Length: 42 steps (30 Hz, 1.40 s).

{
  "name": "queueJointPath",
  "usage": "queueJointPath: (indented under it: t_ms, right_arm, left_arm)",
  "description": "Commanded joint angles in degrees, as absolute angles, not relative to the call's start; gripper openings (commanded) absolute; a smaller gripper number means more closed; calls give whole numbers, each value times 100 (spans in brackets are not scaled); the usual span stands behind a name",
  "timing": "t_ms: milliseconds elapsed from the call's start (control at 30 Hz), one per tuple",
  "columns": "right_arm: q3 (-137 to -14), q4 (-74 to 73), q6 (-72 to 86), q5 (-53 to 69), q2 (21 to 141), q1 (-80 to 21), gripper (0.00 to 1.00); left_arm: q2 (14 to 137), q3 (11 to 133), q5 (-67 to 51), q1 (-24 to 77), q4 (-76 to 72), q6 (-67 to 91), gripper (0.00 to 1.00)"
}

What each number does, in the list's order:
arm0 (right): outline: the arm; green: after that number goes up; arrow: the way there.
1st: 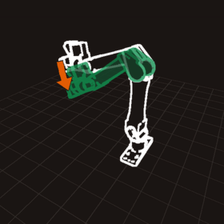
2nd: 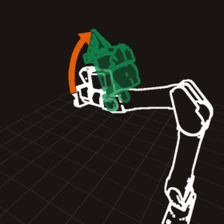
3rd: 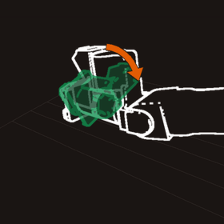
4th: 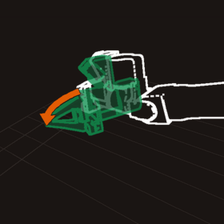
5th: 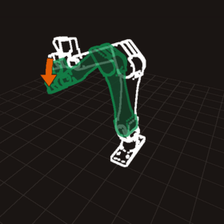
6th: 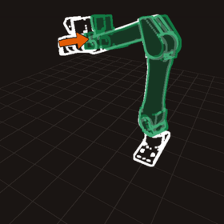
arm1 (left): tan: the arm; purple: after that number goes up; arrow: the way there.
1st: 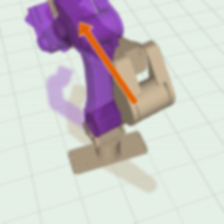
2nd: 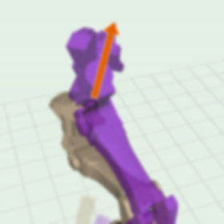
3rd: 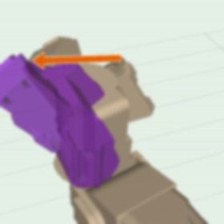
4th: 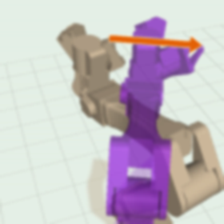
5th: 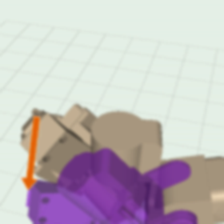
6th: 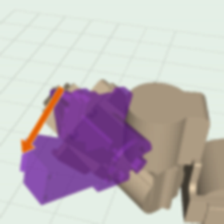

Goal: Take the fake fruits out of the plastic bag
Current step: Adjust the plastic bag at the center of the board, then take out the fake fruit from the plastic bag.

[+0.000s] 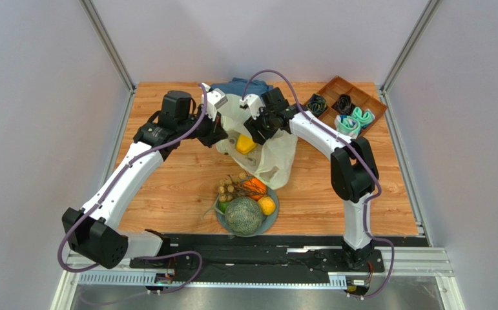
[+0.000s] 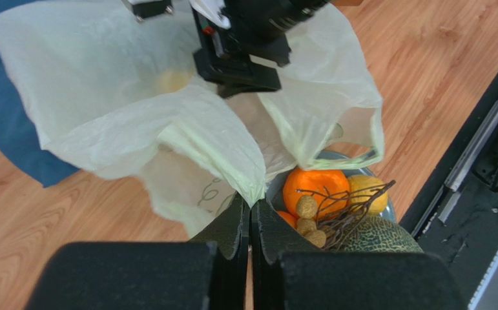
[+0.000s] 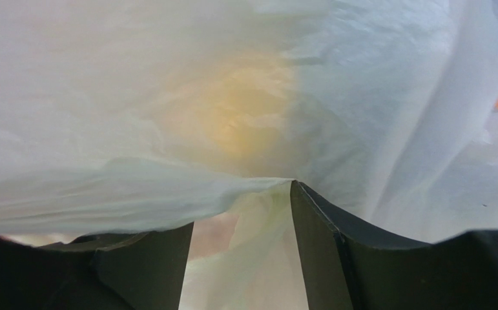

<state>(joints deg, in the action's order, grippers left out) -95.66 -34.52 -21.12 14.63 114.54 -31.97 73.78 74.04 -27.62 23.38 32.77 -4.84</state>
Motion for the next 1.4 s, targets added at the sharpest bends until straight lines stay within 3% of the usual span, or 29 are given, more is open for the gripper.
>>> queueJointPath:
  t_ms: [0,233,667,833,1067,1367]
  right_arm:
    - [-10177,-3367,-1819,687,11741,-3076,63]
    - [-10449,-3023,-1539,-185,11927,-2699,66]
    - [-9396,-3401,8,2159,10020,-2777,74]
    - [-9764,-3875,605,2575,10607,-2900,70]
    - [-9668,-3551,2799,2497,11258,-2874,70]
    - [-10510,-3392,3876,2216,12216,-2874,83]
  left_arm:
    - [7549,7514,-3111,2312,3050,-62,0]
    - [7866,7743,-3208,2312,2979,211,0]
    - [8525,8217,-2839,2312,2830,360,0]
    - [8832,8463,-2856,2312,2690,712,0]
    - [8947,8763,-2795,2320,2742,738,0]
    - [8271,8324,-3190,2312,2576,1344,0]
